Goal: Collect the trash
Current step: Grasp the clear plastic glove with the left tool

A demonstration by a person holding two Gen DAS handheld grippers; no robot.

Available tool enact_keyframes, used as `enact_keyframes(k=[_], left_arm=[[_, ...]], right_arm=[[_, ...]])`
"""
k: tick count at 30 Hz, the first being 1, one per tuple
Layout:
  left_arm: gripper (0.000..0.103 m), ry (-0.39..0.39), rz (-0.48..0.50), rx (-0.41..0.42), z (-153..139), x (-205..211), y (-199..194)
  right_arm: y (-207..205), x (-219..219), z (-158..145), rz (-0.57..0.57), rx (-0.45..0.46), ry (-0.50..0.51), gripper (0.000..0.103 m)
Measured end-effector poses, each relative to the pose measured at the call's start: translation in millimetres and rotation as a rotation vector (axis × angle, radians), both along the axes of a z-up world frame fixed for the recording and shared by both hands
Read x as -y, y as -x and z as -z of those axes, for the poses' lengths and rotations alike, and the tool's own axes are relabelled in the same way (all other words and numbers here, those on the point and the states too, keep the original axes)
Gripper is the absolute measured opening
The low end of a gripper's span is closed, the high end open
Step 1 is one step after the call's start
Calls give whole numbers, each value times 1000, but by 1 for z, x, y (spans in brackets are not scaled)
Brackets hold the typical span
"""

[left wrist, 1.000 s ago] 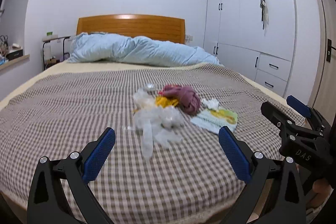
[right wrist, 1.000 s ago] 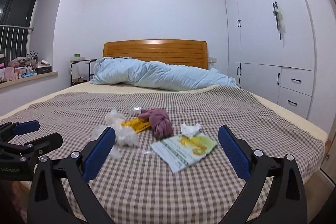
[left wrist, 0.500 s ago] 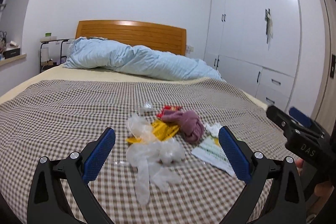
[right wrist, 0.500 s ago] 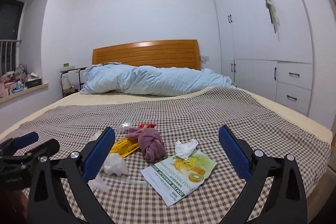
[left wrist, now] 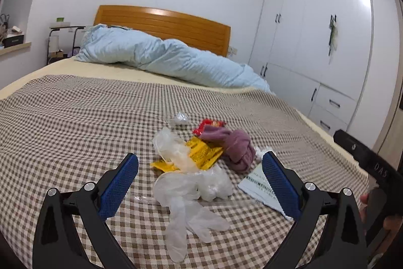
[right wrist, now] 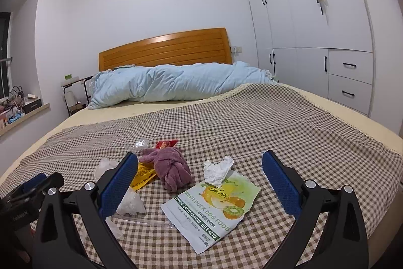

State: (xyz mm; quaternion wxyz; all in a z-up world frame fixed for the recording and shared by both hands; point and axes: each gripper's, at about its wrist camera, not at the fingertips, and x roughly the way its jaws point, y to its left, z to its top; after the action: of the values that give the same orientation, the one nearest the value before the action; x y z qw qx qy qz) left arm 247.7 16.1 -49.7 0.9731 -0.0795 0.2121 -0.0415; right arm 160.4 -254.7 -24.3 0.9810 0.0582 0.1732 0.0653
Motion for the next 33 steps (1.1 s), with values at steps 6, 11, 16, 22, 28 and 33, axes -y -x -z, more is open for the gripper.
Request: enact_keyframes(k=[6,11,16,22,28,33], left_arm=[[96,-40,18,-120,21,4,-12],[96,-65,-28,-263,46,4,-33],[96,-37,-70,-385,72,-1,-47],[93,-75,-96,-391,84,3,-48],[62,-85,-106,-401,86,3,-50],[19,-46,-132,-398,83,-11,-48]], right_arm=[[-6,-3,10,7,-56,30,95],[-5,-4,15,15,-75,45,95],[-4,-2,18,18,-88,47,95],[-8,-4,24,4,-124,41,95],[-8,-10,27,-10,-131,62,95],[-7,-18,31,-28,-135,86,95]])
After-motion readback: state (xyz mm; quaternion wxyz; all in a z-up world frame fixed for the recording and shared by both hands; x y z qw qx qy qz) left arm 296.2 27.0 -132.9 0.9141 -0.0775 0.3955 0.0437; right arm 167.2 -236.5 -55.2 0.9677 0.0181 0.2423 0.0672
